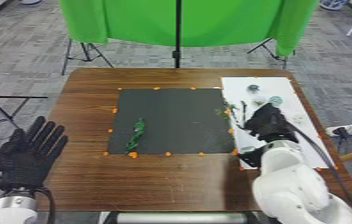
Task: Arrange flowers
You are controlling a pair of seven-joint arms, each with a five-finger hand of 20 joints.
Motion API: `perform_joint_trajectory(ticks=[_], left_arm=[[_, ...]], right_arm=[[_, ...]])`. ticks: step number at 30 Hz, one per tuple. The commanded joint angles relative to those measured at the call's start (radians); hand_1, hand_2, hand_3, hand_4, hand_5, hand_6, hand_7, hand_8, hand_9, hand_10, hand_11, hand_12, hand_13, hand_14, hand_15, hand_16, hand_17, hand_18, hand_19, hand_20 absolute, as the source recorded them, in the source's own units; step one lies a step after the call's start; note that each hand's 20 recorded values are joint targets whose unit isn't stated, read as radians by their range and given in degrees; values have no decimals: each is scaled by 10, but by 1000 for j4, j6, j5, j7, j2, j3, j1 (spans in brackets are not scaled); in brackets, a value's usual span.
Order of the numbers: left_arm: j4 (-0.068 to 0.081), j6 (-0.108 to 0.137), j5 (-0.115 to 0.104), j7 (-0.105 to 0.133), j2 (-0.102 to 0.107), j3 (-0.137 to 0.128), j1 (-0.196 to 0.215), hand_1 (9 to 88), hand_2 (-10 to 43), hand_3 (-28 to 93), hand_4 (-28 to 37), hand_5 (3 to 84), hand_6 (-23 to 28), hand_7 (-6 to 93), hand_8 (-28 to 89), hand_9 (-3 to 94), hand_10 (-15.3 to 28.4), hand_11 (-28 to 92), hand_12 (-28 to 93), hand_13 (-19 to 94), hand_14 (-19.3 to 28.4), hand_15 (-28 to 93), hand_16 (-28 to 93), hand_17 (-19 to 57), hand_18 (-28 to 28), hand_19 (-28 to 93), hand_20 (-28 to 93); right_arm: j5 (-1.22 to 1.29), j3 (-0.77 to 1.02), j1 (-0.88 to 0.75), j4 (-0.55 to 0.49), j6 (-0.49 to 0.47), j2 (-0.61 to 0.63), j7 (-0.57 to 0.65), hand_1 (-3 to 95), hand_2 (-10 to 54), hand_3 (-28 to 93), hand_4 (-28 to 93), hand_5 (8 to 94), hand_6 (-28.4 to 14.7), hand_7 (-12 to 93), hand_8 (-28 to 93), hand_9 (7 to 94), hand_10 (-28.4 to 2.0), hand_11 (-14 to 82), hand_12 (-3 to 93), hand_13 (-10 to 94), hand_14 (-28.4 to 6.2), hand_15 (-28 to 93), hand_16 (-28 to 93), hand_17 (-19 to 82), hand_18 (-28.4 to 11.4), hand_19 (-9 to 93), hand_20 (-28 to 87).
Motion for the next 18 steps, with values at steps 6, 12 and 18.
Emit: perform_joint_trajectory(ticks=[6,12,18], left_arm=[[24,-3,-6,-27,13,32,-38,259,180,768,-283,436,85,79,-74,356,140,157,110,269,137,264,-39,-37,115,225,132],[29,-6,-7,-36,19,56,-47,259,180,768,-283,436,85,78,-74,356,139,157,110,269,136,264,-39,-36,115,225,133],[32,1,-6,-48,34,61,-60,259,179,769,-283,436,85,78,-74,356,140,157,110,269,136,263,-39,-36,115,225,133]], right_arm=[[78,-236,165,175,-99,-176,-2,554,-95,746,-240,757,-54,337,173,803,-154,234,462,677,-153,738,277,368,-279,932,427],[120,-313,246,226,-77,-230,10,546,-95,749,-238,757,-53,337,173,802,-154,240,458,681,-153,739,275,371,-279,932,428],[198,-351,308,279,-66,-308,39,540,-95,746,-239,758,-56,326,164,799,-161,249,437,680,-156,737,273,373,-281,932,430]])
